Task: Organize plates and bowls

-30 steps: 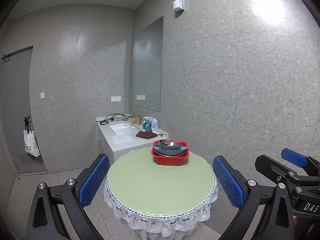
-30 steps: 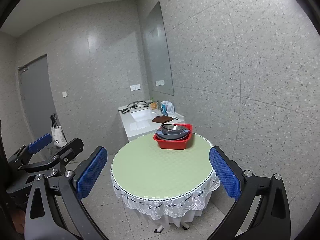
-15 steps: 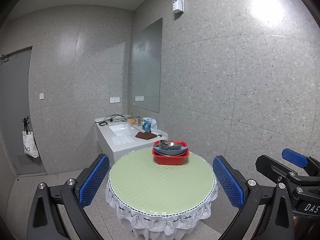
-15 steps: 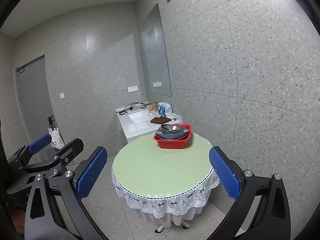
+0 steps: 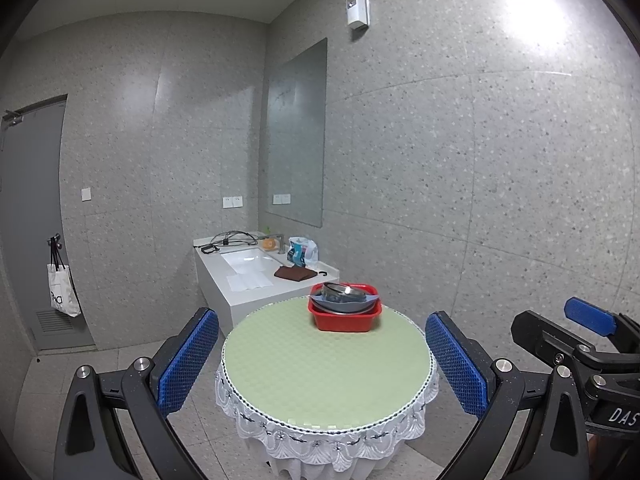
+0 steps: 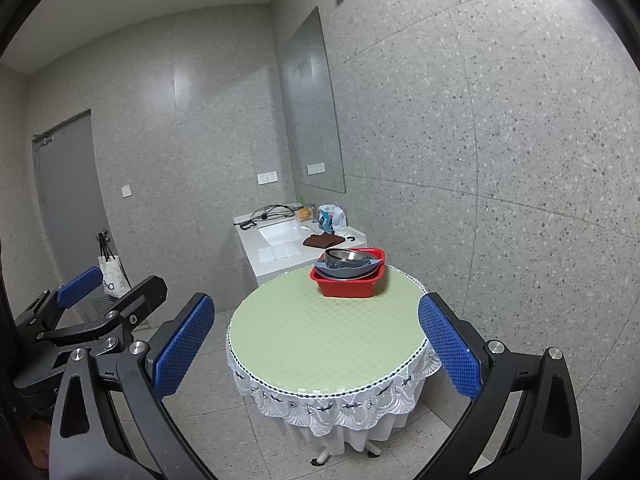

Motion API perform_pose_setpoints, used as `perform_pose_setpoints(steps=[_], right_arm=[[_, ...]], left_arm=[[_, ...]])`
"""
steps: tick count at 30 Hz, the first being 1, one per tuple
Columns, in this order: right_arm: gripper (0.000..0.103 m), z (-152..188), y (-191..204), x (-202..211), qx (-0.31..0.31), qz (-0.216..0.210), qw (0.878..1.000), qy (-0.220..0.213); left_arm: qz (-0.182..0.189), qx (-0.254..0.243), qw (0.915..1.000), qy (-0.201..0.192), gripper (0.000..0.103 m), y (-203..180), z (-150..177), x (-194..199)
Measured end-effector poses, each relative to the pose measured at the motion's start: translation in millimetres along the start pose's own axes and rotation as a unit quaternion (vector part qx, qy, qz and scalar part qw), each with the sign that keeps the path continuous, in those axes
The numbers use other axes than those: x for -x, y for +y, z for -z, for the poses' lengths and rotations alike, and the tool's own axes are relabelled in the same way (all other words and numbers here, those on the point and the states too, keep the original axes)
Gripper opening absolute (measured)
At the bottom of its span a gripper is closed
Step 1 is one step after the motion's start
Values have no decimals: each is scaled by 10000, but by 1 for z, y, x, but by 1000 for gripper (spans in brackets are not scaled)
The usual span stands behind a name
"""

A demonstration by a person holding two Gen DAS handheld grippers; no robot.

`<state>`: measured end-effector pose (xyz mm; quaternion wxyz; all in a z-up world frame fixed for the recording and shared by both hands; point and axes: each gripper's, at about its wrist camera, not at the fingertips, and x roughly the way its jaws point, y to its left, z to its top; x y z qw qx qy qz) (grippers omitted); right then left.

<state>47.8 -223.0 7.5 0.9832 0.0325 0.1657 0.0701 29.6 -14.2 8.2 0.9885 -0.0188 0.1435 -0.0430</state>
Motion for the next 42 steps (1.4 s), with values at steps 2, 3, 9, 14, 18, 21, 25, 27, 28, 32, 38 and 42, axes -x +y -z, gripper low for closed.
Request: perform_pose_setpoints(steps=[2, 3, 9, 14, 18, 21, 25, 27, 28, 32, 38, 42], right_arm=[[103, -1, 0, 0, 7, -9, 10000, -2], [103, -1, -1, 0, 10, -13, 10000, -4], [103, -2, -1, -1, 23, -23, 10000, -7], [103, -3, -2, -3, 26, -41, 10000, 2], [103, -4, -4, -5, 23, -55, 10000, 12], [103, -4, -3, -5, 24, -52, 10000, 10], [103, -5, -5, -8, 27, -68, 10000, 17], [103, -5, -5, -8, 28, -69, 10000, 15], [103, -5, -5, -8, 25, -68, 10000, 18], [103, -6, -7, -13, 26, -81, 10000, 34], [103, -6, -9, -16, 26, -96, 9999, 42], [103, -5, -10, -16, 24, -94, 9999, 37]], left_arm=[[-14, 6, 10000, -13, 102, -3, 2, 0], [-17, 6, 10000, -18, 102, -4, 2, -1], [-53, 15, 10000, -17, 102, -10, 4, -4], [-72, 19, 10000, -22, 102, -14, 4, -8], [-97, 23, 9999, -33, 102, -18, 7, -10], [-98, 26, 9999, -39, 102, -18, 7, -10], [-111, 25, 9999, -43, 102, -20, 7, -13], [-119, 28, 9999, -39, 102, -21, 7, -16], [-127, 31, 9999, -38, 102, -22, 7, -17], [-140, 32, 9999, -45, 102, -24, 7, -20], [-151, 30, 9999, -42, 102, -25, 8, -23], [-154, 30, 9999, -43, 102, -25, 8, -25]])
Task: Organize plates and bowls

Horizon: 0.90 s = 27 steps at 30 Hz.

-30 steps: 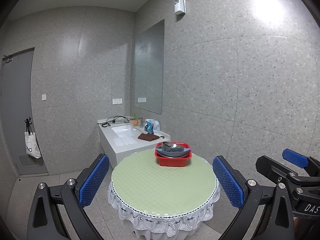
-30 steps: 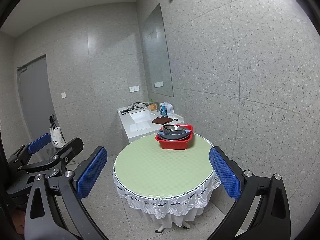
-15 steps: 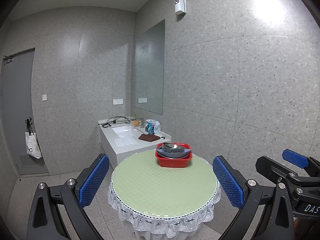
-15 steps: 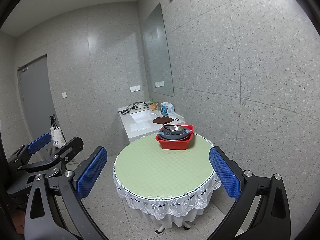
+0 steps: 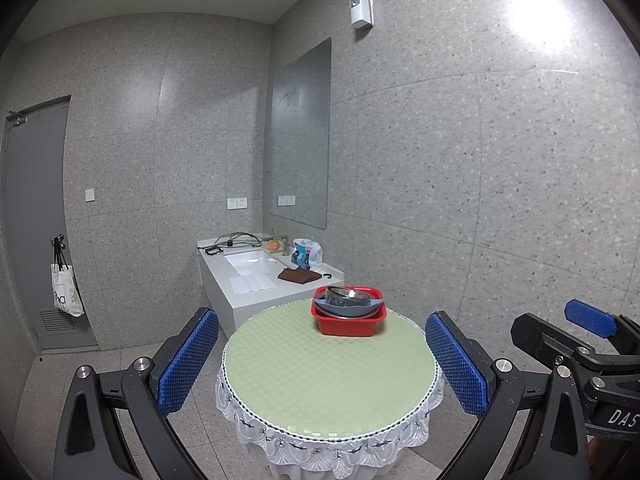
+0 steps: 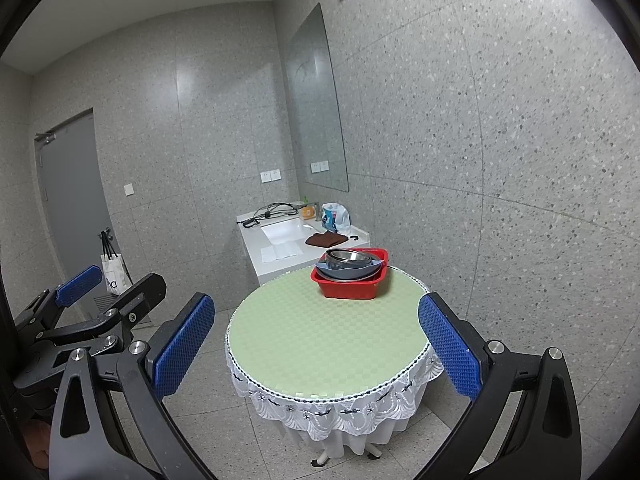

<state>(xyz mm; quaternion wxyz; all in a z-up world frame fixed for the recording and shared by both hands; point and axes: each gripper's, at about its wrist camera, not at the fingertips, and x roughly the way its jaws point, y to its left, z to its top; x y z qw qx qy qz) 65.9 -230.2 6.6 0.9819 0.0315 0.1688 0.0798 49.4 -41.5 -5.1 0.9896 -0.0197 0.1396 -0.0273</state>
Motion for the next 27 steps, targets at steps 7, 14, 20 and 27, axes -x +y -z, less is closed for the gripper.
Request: perform_pose_setpoints(steps=[7, 14, 20, 27], right_arm=[[103, 0, -1, -3, 3, -8, 10000, 7], [103, 0, -2, -5, 6, -12, 10000, 11], [103, -1, -2, -11, 10, -29, 10000, 27], [103, -2, -4, -18, 6, -48, 10000, 42]], left_arm=[[-5, 7, 10000, -7, 102, 1, 2, 0], [-11, 8, 10000, -12, 102, 1, 1, -6], [-49, -3, 10000, -30, 102, 1, -1, -18], [-64, -9, 10000, -27, 102, -3, -1, -24]])
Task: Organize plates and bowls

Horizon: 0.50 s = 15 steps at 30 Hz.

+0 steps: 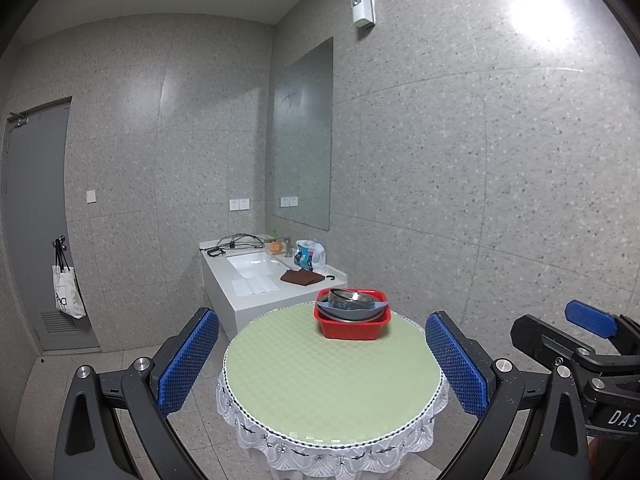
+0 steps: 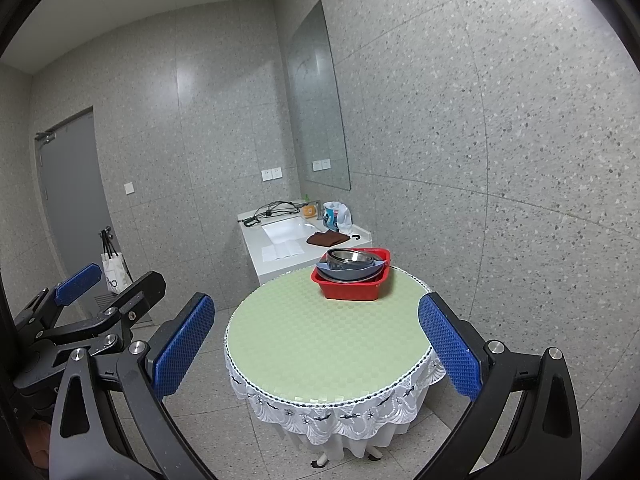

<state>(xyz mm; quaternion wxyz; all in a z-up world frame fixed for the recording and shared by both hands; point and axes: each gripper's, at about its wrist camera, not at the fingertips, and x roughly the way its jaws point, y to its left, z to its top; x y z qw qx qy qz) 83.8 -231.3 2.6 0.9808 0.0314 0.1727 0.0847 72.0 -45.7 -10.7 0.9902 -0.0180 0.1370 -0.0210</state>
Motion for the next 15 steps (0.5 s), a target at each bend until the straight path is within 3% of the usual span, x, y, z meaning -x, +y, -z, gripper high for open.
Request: perform_pose_setpoints(steps=[15], right_arm=[[103, 0, -3, -6, -4, -32, 10000, 10]], left_arm=[[-36, -8, 10000, -5, 102, -4, 1, -9]])
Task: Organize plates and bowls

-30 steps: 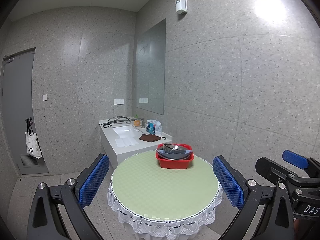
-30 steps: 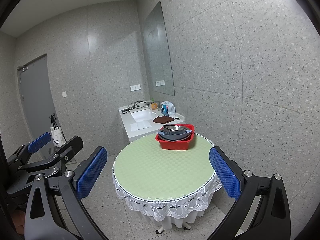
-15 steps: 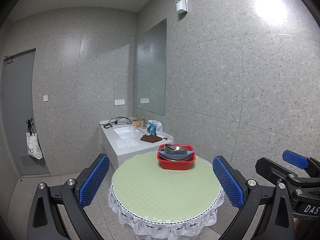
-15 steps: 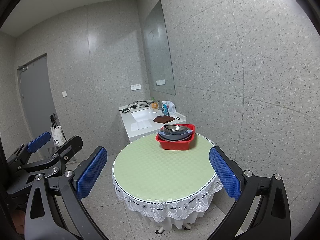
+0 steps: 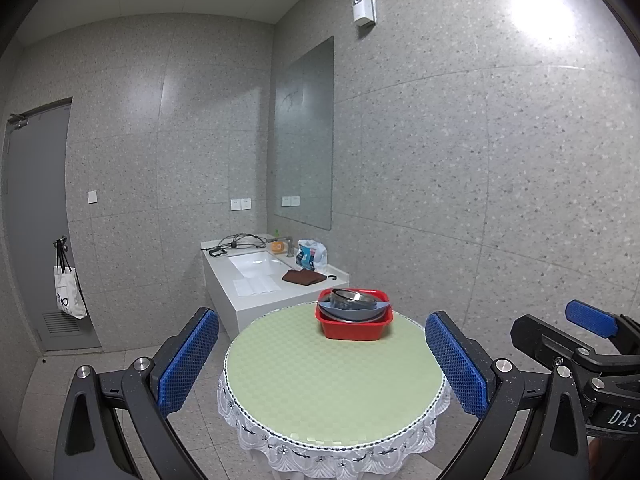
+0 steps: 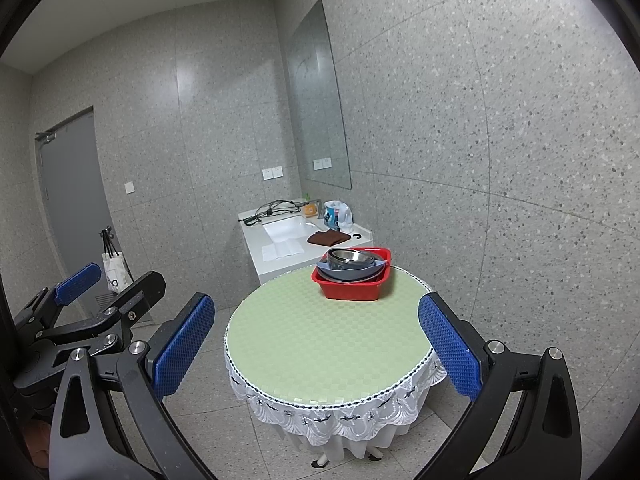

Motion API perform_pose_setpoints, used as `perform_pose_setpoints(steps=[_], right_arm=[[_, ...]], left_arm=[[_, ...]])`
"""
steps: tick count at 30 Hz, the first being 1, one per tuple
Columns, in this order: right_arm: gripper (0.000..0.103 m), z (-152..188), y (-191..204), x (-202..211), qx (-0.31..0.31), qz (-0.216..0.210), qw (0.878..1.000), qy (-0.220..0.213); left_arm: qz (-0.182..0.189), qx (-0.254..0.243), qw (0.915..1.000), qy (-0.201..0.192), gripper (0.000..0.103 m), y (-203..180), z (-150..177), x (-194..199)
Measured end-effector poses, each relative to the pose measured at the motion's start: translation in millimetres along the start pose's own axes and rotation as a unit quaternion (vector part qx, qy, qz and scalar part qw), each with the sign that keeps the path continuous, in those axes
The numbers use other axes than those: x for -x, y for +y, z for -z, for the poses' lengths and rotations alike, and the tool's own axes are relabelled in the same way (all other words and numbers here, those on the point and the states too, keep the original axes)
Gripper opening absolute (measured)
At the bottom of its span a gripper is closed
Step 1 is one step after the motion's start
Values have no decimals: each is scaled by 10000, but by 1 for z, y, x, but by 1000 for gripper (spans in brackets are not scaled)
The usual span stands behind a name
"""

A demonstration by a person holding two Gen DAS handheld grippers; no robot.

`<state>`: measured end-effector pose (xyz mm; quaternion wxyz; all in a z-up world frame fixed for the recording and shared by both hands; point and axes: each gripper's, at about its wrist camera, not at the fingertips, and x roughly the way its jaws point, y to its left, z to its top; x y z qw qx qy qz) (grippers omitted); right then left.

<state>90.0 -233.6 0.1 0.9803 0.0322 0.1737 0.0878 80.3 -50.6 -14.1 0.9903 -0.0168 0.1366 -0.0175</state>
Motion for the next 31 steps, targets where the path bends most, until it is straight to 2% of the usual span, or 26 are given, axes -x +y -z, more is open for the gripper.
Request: perform_pose_setpoints(steps=[17, 31], right_arm=[[103, -2, -2, -12, -5, -32, 10000, 45], [103, -4, 7, -37, -18, 5, 10000, 91]], left_arm=[[-40, -8, 10000, 26, 102, 1, 5, -12], [19, -33, 10000, 62, 102, 23, 1, -41]])
